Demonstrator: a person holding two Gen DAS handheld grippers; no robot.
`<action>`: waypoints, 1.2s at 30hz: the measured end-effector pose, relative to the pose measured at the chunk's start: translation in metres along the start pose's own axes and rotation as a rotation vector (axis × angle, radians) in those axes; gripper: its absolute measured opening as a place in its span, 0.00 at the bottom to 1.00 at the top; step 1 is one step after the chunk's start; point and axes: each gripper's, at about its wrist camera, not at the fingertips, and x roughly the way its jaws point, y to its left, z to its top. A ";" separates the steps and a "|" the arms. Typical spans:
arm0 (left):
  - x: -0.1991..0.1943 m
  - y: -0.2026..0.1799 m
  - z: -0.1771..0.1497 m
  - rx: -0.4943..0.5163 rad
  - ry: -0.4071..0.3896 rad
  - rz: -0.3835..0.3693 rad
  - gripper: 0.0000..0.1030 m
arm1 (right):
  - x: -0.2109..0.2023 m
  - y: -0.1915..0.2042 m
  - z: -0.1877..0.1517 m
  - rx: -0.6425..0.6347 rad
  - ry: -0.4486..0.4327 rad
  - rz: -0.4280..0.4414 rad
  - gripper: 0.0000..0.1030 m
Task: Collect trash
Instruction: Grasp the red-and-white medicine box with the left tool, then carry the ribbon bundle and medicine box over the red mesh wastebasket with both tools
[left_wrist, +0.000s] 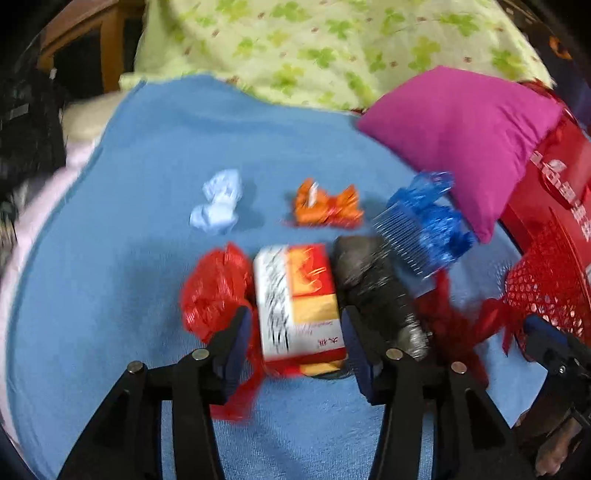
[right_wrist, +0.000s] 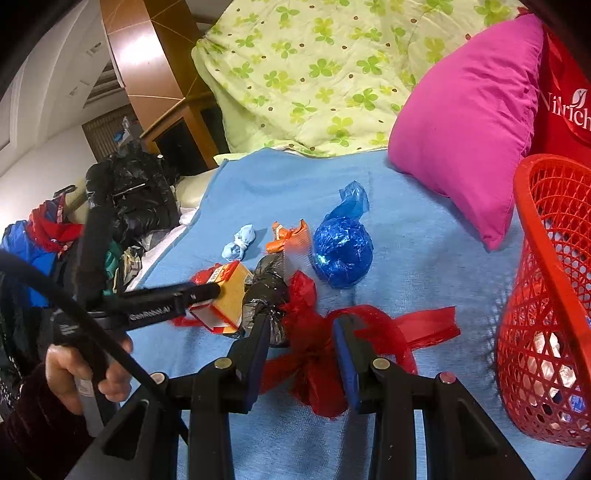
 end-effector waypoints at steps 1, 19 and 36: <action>0.003 0.003 -0.001 -0.013 0.013 -0.005 0.51 | 0.001 0.000 0.000 0.002 0.004 -0.002 0.37; 0.014 -0.004 0.000 0.004 0.007 0.011 0.48 | 0.035 -0.007 -0.003 0.075 0.120 -0.020 0.56; -0.005 0.002 -0.017 0.025 0.055 -0.044 0.52 | 0.069 0.000 -0.002 0.063 0.146 -0.109 0.37</action>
